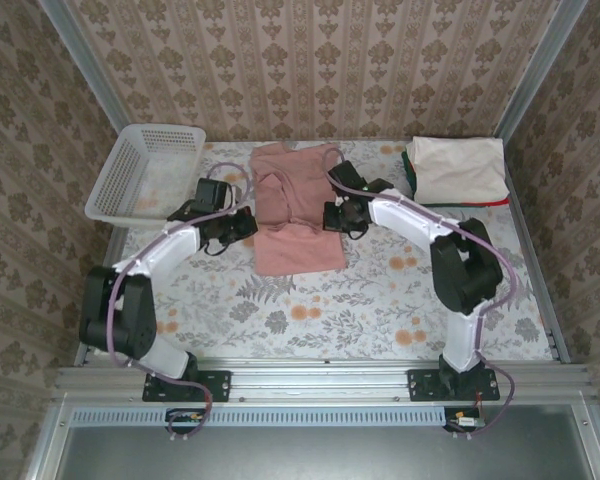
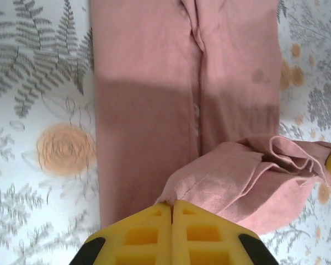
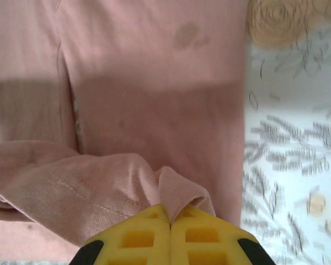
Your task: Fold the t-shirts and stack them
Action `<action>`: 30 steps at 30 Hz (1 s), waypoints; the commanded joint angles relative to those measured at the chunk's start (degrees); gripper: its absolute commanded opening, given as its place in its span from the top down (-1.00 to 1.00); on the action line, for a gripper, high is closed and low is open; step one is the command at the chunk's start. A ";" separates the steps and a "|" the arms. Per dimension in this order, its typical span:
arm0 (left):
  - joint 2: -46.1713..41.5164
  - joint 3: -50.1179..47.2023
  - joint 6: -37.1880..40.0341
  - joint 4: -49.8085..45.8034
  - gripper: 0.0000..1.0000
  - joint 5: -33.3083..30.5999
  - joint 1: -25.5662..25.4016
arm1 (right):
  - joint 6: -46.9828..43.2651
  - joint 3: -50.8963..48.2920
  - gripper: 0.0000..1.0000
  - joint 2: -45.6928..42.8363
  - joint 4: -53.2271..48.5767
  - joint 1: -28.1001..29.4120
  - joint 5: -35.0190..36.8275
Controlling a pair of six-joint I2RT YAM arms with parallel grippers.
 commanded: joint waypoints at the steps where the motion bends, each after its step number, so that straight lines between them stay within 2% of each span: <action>1: 5.73 4.91 3.16 0.83 1.00 4.57 1.59 | -3.58 6.20 0.97 4.60 -4.50 -1.32 -3.87; 6: 13.01 10.43 3.67 1.07 1.00 6.08 2.60 | -3.80 10.67 0.94 9.19 -5.39 -3.16 -3.94; 10: 17.43 14.14 3.90 0.49 1.00 6.73 3.28 | -4.04 14.42 0.81 12.96 -6.60 -4.62 -4.15; 18: 22.64 16.70 4.61 0.30 0.97 7.80 4.92 | -5.20 19.00 0.70 17.84 -6.13 -7.21 -7.24; 20: 23.35 17.08 4.90 0.07 0.84 7.94 5.12 | -5.75 19.95 0.46 18.13 -6.43 -7.72 -7.41; 21: 23.36 17.27 5.00 -0.12 0.72 7.94 5.21 | -6.06 20.01 0.34 17.75 -6.37 -7.79 -6.92; 23: 22.74 17.38 5.29 -0.38 0.57 7.63 5.44 | -6.50 19.88 0.25 16.20 -6.58 -7.90 -5.34; 25: 21.43 17.75 5.71 -1.51 0.19 6.46 5.57 | -6.77 18.60 0.21 13.30 -6.46 -7.81 -2.69; 26: 20.71 17.89 5.91 -1.92 0.10 5.91 5.58 | -6.76 17.25 0.21 11.47 -5.96 -7.73 -1.64; 30: 16.55 16.73 6.44 -2.93 0.03 3.73 5.52 | -6.77 6.22 0.19 1.51 0.80 -4.89 3.63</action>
